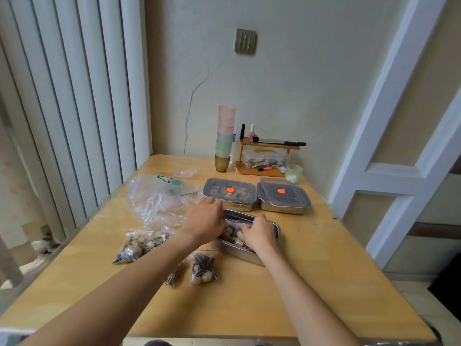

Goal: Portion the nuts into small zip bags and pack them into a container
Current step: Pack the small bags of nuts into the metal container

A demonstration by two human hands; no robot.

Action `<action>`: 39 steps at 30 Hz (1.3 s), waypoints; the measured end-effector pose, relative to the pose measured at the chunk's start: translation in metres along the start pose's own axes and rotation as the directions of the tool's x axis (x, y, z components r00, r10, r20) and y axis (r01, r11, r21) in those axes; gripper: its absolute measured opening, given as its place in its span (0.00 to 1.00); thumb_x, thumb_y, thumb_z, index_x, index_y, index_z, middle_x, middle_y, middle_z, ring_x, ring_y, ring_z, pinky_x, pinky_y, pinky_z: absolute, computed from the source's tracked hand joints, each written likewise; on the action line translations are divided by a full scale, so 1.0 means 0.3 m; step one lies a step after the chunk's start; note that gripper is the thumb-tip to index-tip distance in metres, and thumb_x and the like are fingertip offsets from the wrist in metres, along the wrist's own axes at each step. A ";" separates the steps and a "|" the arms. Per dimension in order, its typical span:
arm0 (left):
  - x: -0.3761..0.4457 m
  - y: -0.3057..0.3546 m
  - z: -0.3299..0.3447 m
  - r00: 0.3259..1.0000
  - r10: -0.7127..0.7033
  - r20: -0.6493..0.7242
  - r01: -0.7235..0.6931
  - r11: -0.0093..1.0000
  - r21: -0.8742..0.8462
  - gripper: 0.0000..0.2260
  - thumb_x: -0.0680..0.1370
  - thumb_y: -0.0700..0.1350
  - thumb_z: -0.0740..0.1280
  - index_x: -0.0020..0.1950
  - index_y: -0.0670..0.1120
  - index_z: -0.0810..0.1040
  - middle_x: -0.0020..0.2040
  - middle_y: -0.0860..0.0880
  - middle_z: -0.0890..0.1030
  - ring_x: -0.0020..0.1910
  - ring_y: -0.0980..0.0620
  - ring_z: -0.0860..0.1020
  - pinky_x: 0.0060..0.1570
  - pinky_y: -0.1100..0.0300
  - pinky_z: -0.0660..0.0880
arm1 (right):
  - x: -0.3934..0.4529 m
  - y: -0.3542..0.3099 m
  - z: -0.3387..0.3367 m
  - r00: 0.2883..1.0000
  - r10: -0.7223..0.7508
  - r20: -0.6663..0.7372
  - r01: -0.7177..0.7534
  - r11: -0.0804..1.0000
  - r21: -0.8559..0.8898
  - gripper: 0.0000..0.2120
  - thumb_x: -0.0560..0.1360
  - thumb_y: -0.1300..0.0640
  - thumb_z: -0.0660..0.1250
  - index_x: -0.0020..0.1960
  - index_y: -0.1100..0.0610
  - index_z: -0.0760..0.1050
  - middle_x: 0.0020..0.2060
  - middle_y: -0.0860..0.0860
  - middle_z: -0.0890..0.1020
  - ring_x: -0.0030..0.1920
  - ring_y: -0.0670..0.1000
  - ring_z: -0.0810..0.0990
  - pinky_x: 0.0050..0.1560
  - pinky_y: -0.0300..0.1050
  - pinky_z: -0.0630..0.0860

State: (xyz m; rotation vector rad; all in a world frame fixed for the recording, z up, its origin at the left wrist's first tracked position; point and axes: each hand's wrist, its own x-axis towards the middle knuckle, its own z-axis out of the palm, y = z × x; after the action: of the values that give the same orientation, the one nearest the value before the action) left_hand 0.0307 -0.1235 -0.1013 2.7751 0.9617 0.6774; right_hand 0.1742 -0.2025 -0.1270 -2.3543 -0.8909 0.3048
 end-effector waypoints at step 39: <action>-0.048 0.073 -0.129 0.975 -0.188 0.119 0.221 0.883 -0.415 0.13 0.85 0.53 0.59 0.58 0.44 0.71 0.52 0.46 0.79 0.50 0.47 0.78 0.50 0.53 0.78 | -0.121 -0.002 -0.127 0.945 -0.319 0.070 0.268 0.880 0.393 0.11 0.81 0.45 0.66 0.49 0.52 0.81 0.45 0.47 0.85 0.50 0.52 0.82 0.45 0.47 0.77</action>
State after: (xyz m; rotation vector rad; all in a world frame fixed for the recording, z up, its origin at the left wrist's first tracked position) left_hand 0.0153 -0.1508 -0.0665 2.2632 0.9415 0.6521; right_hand 0.1620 -0.2434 -0.0963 -1.8285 -1.1263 0.4674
